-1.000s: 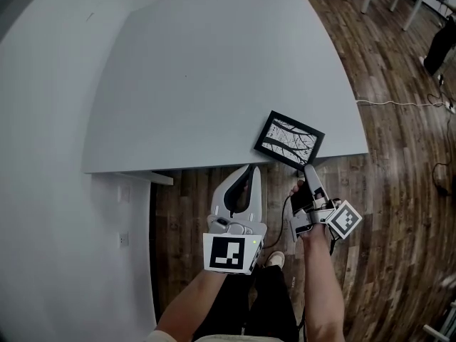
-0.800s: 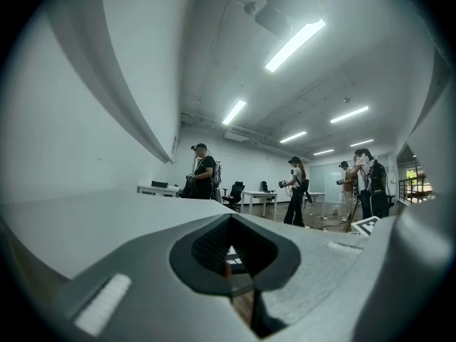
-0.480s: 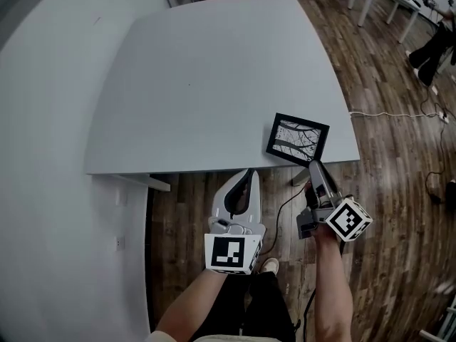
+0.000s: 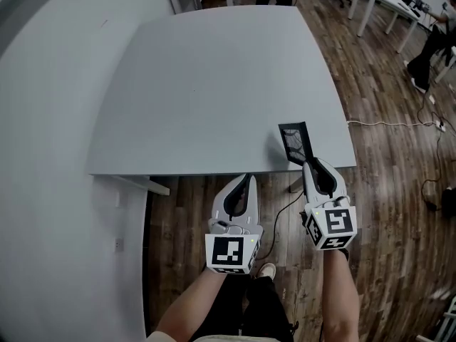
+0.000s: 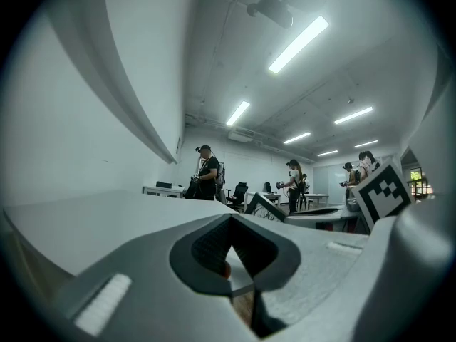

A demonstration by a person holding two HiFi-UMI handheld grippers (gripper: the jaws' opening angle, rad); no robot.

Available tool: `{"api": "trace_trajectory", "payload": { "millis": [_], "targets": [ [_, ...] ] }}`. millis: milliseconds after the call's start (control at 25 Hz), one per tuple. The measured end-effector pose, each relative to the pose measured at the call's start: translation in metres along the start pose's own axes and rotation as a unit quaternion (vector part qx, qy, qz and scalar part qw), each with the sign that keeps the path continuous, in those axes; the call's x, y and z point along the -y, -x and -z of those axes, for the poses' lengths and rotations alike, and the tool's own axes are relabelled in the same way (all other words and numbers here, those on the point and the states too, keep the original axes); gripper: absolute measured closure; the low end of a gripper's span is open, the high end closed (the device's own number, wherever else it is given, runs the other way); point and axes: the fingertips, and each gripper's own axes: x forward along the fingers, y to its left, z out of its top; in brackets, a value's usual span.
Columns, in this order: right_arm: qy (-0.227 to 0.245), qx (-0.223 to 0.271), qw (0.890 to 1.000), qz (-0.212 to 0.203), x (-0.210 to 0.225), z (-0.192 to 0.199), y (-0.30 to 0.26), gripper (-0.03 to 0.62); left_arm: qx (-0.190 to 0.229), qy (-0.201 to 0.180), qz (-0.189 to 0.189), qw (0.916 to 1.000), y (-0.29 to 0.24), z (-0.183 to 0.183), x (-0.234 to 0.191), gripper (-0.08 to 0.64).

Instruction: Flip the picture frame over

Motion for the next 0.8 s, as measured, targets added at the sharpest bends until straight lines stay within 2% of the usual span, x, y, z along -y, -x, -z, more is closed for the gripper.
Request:
{"api": "trace_trajectory", "payload": {
  "millis": [120, 240, 440, 560, 800],
  "targets": [
    [0.113, -0.011, 0.994, 0.006, -0.014, -0.004, -0.005, 0.500, 0.000, 0.002, -0.005, 1.0000, 0.002, -0.003, -0.004, 0.560],
    [0.186, -0.024, 0.982, 0.011, -0.023, 0.000, -0.007, 0.500, 0.001, 0.001, -0.006, 1.0000, 0.004, 0.001, -0.007, 0.560],
    [0.288, -0.033, 0.957, 0.002, -0.041, 0.011, -0.009, 0.500, -0.002, 0.004, -0.008, 1.0000, 0.006, 0.004, -0.011, 0.560],
    [0.340, -0.044, 0.939, -0.008, -0.053, 0.020, -0.012, 0.500, -0.006, 0.003, -0.011, 0.9999, 0.006, 0.006, -0.013, 0.560],
    [0.440, -0.075, 0.895, -0.002, -0.066, 0.047, -0.016, 0.500, -0.008, 0.005, -0.014, 0.9999, 0.006, 0.009, -0.013, 0.560]
  ]
}}
